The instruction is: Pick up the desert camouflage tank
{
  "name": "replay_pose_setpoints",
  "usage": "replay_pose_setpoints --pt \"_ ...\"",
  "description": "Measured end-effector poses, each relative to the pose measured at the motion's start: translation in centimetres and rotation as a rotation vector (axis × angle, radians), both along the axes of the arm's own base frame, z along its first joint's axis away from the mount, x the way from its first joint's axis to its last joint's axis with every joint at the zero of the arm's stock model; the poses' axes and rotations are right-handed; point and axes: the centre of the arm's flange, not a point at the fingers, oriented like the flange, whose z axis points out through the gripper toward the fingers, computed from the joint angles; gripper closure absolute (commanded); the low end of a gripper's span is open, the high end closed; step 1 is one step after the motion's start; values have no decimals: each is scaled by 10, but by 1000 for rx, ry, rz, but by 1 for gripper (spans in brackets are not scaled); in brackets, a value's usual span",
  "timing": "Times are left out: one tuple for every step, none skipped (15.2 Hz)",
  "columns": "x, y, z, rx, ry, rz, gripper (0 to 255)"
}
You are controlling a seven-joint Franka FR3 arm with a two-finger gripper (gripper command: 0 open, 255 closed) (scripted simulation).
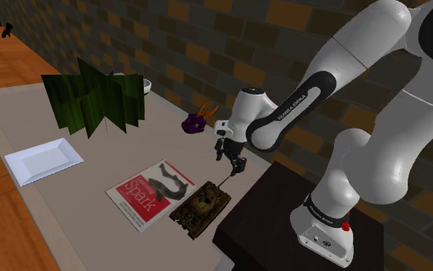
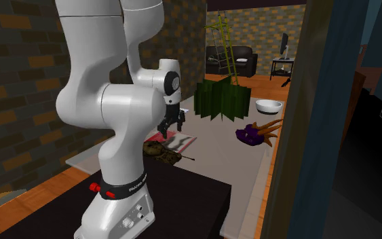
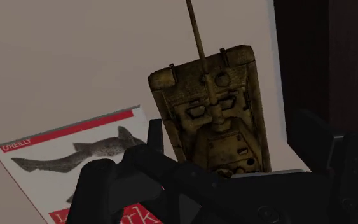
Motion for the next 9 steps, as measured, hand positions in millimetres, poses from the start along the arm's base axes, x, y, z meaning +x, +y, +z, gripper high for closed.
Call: replay_pose_setpoints --pt "-1 5 -10 6 0 49 0" --pt "-3 10 -20 12 1 99 0" --pt "-2 16 -33 16 0 149 0" --pt "-2 18 -45 20 0 192 0" --pt "-1 18 -54 21 -1 218 0" --pt "-1 19 -61 21 -1 231 0" --pt "-2 21 -68 21 -2 238 0" --pt "-1 22 -74 21 -2 242 0" --pt "-2 21 -79 21 -2 243 0"
